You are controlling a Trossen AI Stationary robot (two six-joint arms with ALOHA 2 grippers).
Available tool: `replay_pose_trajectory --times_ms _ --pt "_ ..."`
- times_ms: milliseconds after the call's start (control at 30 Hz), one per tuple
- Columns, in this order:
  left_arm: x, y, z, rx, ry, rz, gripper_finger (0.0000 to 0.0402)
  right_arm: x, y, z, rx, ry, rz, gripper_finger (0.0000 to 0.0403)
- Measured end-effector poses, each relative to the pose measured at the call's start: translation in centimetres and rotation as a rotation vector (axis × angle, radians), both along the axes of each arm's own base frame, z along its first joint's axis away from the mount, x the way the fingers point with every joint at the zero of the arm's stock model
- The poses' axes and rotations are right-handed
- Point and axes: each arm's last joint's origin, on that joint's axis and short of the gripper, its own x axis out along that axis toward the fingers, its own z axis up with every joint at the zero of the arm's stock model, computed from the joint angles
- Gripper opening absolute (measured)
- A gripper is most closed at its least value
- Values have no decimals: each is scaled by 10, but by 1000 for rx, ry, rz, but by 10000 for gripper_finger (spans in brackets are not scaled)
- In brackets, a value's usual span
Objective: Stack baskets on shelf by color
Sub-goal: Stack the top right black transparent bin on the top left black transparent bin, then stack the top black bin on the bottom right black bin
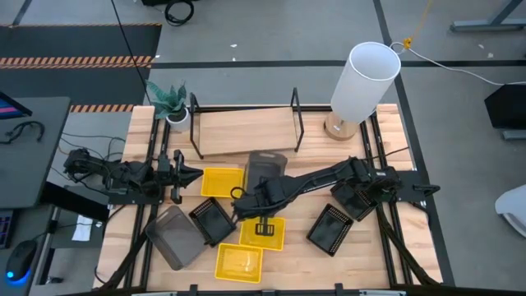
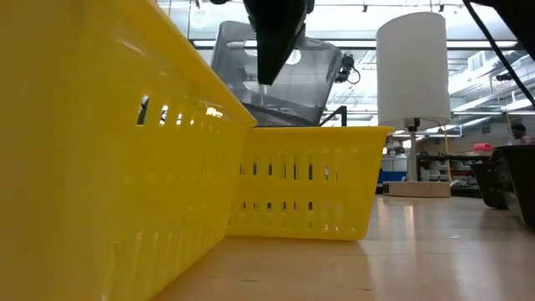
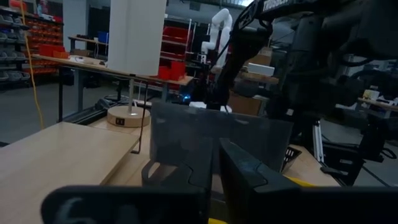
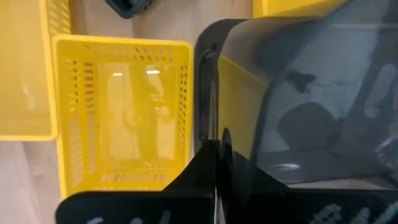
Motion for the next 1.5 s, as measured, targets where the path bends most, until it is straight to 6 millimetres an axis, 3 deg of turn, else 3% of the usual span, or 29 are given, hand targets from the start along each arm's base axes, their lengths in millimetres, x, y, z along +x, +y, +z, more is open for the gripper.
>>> replay_pose_trajectory --times_ms 600,1067,1267,1500 --pt "0 0 0 0 -1 0 34 8 -8 -32 24 119 -20 9" --pt "0 0 0 0 0 0 36 8 -10 -32 10 123 4 161" --pt "0 0 0 -1 -1 0 28 0 -11 -10 -2 83 8 195" --pt "0 0 0 0 -1 0 36 -24 -2 37 -147 -21 106 188"
